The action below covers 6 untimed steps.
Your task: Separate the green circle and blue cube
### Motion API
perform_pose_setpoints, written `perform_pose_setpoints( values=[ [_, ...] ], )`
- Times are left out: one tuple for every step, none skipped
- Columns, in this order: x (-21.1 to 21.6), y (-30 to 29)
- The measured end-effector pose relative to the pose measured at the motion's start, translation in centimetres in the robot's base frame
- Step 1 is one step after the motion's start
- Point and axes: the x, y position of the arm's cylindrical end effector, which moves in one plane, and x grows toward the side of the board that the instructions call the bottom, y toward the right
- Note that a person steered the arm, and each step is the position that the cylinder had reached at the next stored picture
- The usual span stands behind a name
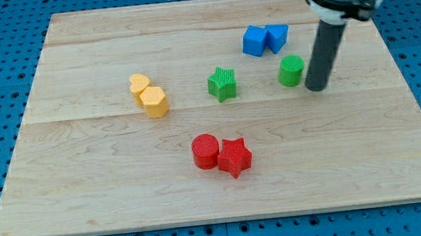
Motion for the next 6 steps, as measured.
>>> perform_pose_setpoints(
  values=[
    [-4.2,-6.2],
    [-3.3,-6.5],
    [-2.6,-3.1],
    [-7.1,-3.9],
    [-8.6,-8.6],
    [-8.8,-10.9]
  ],
)
